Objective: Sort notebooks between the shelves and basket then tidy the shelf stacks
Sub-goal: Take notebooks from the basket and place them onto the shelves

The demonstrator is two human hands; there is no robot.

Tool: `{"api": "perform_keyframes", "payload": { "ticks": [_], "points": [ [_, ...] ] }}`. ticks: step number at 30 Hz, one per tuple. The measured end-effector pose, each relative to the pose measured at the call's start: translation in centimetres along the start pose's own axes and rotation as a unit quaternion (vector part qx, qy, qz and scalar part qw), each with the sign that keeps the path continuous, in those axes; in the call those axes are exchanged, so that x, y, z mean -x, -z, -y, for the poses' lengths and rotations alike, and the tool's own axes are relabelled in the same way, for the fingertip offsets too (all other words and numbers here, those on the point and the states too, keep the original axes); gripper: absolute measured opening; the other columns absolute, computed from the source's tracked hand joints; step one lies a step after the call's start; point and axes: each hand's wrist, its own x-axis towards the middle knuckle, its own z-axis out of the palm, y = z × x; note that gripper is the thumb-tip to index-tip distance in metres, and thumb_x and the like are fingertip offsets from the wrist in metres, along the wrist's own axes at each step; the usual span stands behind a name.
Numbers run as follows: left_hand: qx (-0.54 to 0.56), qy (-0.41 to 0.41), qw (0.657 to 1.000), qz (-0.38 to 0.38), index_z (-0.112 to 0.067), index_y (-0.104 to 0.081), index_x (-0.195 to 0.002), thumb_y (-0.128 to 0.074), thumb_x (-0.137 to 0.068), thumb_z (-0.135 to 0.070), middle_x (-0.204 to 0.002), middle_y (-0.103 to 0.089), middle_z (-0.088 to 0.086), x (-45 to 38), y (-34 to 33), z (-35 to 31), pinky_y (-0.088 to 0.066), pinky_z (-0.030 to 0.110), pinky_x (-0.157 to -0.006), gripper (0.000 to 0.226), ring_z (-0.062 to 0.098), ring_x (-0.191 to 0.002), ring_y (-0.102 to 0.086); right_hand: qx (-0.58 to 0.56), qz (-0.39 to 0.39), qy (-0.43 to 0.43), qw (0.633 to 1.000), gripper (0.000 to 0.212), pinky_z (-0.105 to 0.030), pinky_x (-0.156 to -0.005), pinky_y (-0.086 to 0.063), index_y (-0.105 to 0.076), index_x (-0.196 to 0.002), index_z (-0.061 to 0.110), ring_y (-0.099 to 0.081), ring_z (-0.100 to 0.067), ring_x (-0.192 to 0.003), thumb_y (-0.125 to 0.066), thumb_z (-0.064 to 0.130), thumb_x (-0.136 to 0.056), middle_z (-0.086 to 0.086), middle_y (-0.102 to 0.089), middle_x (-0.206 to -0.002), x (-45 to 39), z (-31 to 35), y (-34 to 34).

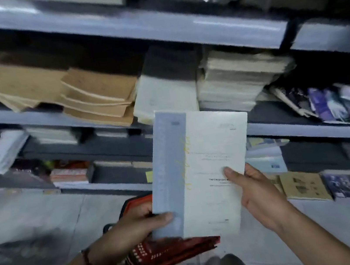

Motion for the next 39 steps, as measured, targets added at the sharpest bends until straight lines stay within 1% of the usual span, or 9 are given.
{"api": "perform_keyframes", "payload": {
  "ticks": [4,7,11,18,22,28,31,34,39],
  "points": [
    [-0.107,-0.017,0.994,0.016,-0.027,-0.065,-0.121,-0.073,-0.087,-0.038,-0.113,-0.074,-0.007,1.2,-4.4,-5.5,-0.059,0.039,-0.085,0.037,0.017,-0.103,-0.071,-0.035,-0.023,0.068,0.997,0.038,-0.045,-0.097,-0.049,-0.064,-0.127,0.015,-0.067,-0.025,-0.114,-0.063,0.021,-0.089,-0.005,-0.07,-0.124,4.6,5.2,2.0],
    [-0.155,-0.069,0.985,-0.029,-0.019,-0.069,-0.113,-0.071,-0.087,-0.041,-0.101,-0.077,0.007,0.7,-8.4,-9.8,-0.058,0.045,-0.085,0.034,0.025,-0.09,-0.074,-0.069,-0.054,0.124,0.988,0.032,-0.043,-0.094,-0.051,-0.064,-0.126,0.013,-0.067,-0.024,-0.112,-0.058,0.014,-0.094,-0.006,-0.071,-0.121,6.7,8.5,4.4],
    [-0.192,-0.136,0.97,-0.064,-0.015,-0.072,-0.103,-0.063,-0.084,-0.048,-0.083,-0.077,0.005,-0.5,-15.1,-14.9,-0.057,0.044,-0.076,0.04,0.021,-0.076,-0.074,-0.108,-0.089,0.193,0.971,0.036,-0.044,-0.1,-0.047,-0.066,-0.124,0.016,-0.066,-0.022,-0.115,-0.061,0.016,-0.088,-0.003,-0.07,-0.122,9.2,12.8,9.7],
    [-0.14,-0.221,0.962,-0.073,-0.006,-0.07,-0.098,-0.065,-0.086,-0.033,-0.079,-0.075,0.012,-4.3,-29.4,-20.9,-0.057,0.034,-0.052,0.029,0.028,-0.061,-0.07,-0.072,-0.107,0.248,0.96,0.034,-0.045,-0.096,-0.05,-0.064,-0.124,0.019,-0.068,-0.021,-0.11,-0.055,0.007,-0.094,0.002,-0.072,-0.118,13.6,20.1,21.8],
    [-0.115,-0.245,0.962,-0.021,-0.009,-0.074,-0.095,-0.072,-0.084,-0.047,-0.084,-0.073,0.024,-6.6,-36.6,-23.7,-0.052,0.036,-0.051,0.04,0.036,-0.062,-0.065,-0.015,-0.124,0.26,0.957,0.033,-0.054,-0.096,-0.051,-0.063,-0.124,0.028,-0.069,-0.022,-0.107,-0.058,0.013,-0.095,0.005,-0.072,-0.118,15.6,23.8,29.0],
    [-0.068,-0.244,0.967,-0.029,-0.003,-0.066,-0.108,-0.068,-0.087,-0.039,-0.074,-0.069,0.017,-9.1,-44.7,-28.0,-0.043,0.027,-0.044,0.041,0.026,-0.051,-0.059,0.052,-0.095,0.269,0.957,0.031,-0.041,-0.084,-0.055,-0.061,-0.121,0.035,-0.072,-0.014,-0.099,-0.06,0.018,-0.095,0.013,-0.074,-0.11,17.7,28.0,35.2],
    [-0.066,-0.248,0.966,-0.04,-0.004,-0.065,-0.108,-0.061,-0.093,-0.034,-0.072,-0.069,0.014,-10.0,-47.2,-30.7,-0.041,0.023,-0.039,0.034,0.022,-0.047,-0.058,0.111,-0.102,0.282,0.948,0.036,-0.03,-0.067,-0.054,-0.061,-0.118,0.037,-0.071,-0.01,-0.094,-0.064,0.013,-0.092,0.016,-0.073,-0.109,17.6,30.1,37.0],
    [-0.058,-0.24,0.968,-0.04,-0.008,-0.064,-0.105,-0.059,-0.096,-0.031,-0.07,-0.07,0.011,-11.3,-49.7,-33.5,-0.04,0.019,-0.036,0.026,0.019,-0.045,-0.059,0.136,-0.107,0.284,0.943,0.036,-0.027,-0.063,-0.058,-0.063,-0.117,0.028,-0.072,-0.008,-0.088,-0.063,0.004,-0.091,0.011,-0.075,-0.106,16.6,33.1,39.7],
    [0.003,-0.218,0.976,-0.016,-0.007,-0.057,-0.109,-0.054,-0.098,-0.017,-0.081,-0.066,0.014,-15.3,-54.1,-38.4,-0.041,0.016,-0.033,0.015,0.015,-0.044,-0.062,0.142,-0.154,0.281,0.937,0.022,-0.017,-0.043,-0.041,-0.068,-0.112,0.013,-0.063,-0.008,-0.068,-0.066,0.008,-0.09,0.002,-0.074,-0.091,13.2,39.4,45.0]
  ]
}}
